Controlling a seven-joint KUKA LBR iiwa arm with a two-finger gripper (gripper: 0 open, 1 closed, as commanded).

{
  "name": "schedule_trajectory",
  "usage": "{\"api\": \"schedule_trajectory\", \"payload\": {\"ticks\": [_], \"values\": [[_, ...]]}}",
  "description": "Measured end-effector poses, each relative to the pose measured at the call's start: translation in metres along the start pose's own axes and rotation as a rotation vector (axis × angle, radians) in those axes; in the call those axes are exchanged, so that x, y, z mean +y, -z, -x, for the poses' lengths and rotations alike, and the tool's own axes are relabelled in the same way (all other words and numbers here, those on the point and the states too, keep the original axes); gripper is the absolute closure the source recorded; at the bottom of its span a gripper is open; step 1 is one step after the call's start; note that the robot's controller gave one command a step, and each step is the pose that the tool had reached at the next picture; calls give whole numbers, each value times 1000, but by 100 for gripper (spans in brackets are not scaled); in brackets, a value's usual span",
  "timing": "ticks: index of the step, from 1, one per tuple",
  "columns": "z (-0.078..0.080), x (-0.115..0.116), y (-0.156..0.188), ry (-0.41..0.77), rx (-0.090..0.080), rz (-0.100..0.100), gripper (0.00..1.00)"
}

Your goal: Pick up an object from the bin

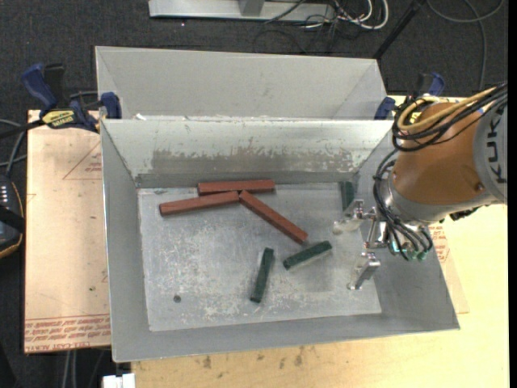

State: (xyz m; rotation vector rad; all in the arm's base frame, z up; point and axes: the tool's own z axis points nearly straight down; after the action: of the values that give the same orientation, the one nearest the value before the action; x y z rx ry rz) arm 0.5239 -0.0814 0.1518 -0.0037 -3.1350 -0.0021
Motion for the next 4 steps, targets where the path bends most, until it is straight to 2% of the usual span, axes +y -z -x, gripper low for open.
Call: {"api": "schedule_trajectory", "payload": {"ticks": [1, 2, 3, 4], "values": [[2, 0, 4, 2, -7, -1, 0], [27, 40, -71, 114, -16, -1, 100], [27, 40, -71, 114, -16, -1, 100], [-9, 62, 33, 110, -8, -1, 100]]}}
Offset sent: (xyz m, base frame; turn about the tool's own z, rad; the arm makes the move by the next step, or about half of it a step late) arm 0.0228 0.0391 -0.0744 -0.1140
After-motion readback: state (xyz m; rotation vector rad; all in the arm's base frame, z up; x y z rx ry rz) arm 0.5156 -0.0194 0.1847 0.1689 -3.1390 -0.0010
